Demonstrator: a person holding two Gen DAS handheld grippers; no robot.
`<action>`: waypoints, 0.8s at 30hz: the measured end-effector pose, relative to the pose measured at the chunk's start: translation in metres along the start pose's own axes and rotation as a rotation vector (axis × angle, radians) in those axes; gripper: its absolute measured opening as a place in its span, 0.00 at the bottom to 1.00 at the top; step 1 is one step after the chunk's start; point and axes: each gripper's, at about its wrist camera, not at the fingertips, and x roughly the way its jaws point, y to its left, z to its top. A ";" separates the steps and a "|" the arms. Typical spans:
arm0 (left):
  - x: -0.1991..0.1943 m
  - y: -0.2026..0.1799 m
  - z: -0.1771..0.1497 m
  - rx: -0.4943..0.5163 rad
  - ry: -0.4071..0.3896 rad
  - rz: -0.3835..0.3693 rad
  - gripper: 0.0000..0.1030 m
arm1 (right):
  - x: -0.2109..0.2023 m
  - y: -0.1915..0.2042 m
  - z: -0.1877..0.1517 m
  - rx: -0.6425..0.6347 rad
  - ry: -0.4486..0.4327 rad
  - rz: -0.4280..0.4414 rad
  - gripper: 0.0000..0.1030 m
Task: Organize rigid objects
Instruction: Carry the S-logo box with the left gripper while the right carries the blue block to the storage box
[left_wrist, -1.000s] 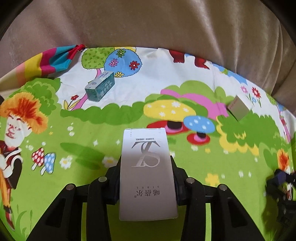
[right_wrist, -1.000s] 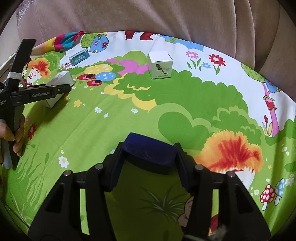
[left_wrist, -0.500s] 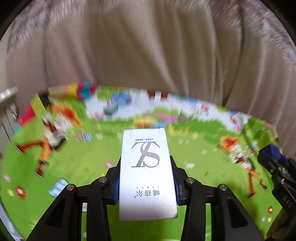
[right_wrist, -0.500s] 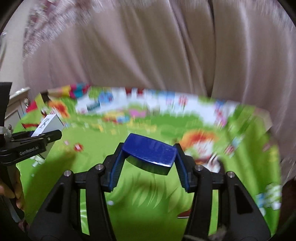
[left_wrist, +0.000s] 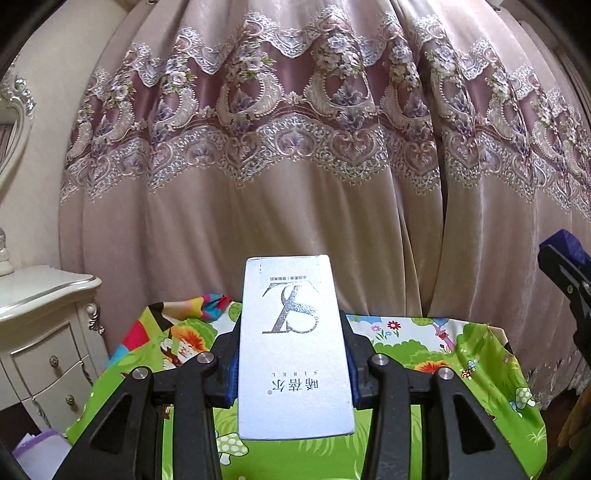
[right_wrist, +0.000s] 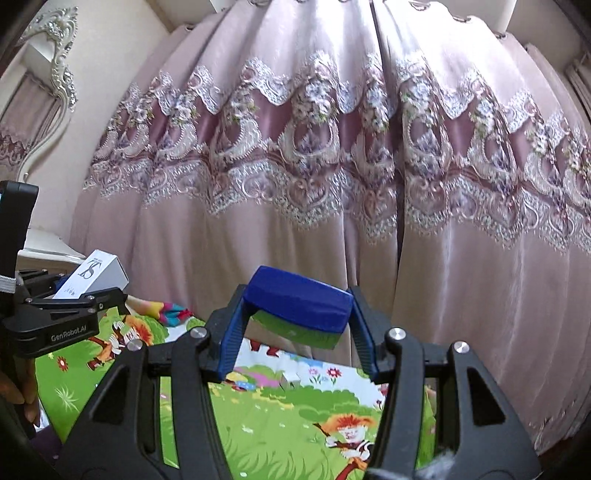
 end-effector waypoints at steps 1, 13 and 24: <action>-0.001 0.002 -0.001 -0.004 -0.001 0.003 0.42 | 0.000 0.002 0.001 -0.002 0.003 0.006 0.55; -0.036 0.026 -0.016 0.009 -0.017 0.056 0.42 | -0.019 0.030 0.011 -0.046 -0.030 0.080 0.55; -0.063 0.067 -0.031 -0.024 -0.004 0.129 0.42 | -0.030 0.078 0.023 -0.096 -0.051 0.223 0.55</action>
